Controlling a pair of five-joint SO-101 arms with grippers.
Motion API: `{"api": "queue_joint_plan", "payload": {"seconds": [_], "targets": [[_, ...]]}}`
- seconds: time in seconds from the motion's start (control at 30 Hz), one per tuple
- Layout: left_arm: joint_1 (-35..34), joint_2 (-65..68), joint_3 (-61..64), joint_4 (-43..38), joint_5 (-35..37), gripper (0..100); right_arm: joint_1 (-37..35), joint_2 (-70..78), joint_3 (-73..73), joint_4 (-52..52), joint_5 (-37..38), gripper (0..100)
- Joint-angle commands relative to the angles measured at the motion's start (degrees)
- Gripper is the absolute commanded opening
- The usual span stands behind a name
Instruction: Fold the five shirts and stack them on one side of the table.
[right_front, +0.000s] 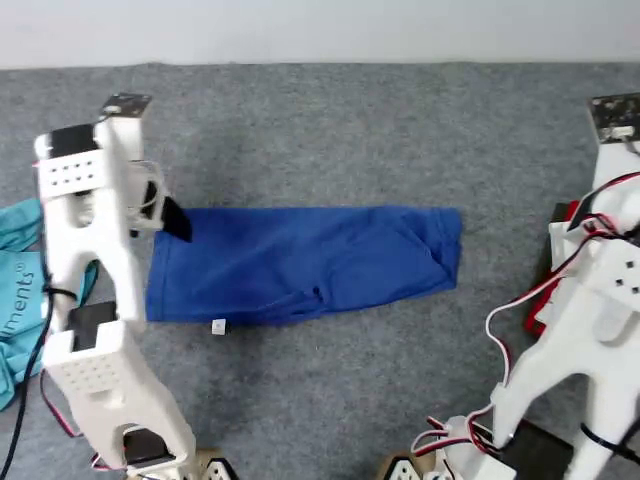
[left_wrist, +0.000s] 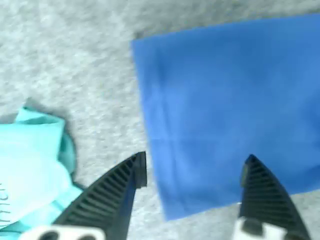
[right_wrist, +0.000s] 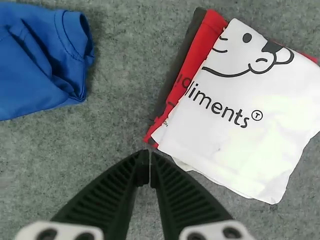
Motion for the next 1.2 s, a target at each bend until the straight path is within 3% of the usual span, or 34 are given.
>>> {"api": "queue_joint_plan", "payload": {"seconds": [0.0, 0.27, 0.57, 0.73, 0.87, 1.17], "targets": [[-2.73, 2.64, -0.48, 0.18, -1.41, 30, -0.31, -1.80, -2.64, 2.07, 0.18, 0.9], [-3.78, 12.22, -0.57, -5.98, -1.32, 30, -0.31, -1.71, -2.64, 2.07, 0.26, 0.9], [2.20, 19.16, -0.75, -6.07, 0.09, 29, -0.31, -1.45, -2.64, 2.07, 0.18, 0.9], [2.46, 21.27, -2.68, -6.07, 0.35, 21, -0.31, -1.45, -2.64, 2.07, 0.18, 0.9], [2.55, 21.80, -3.91, -5.98, -2.64, 0, -0.31, -1.45, -2.64, 1.98, 0.18, 0.9], [-4.04, 18.02, -14.55, -0.62, -7.74, 1, -0.04, -1.63, -2.64, 1.98, 0.35, 0.9]]}}
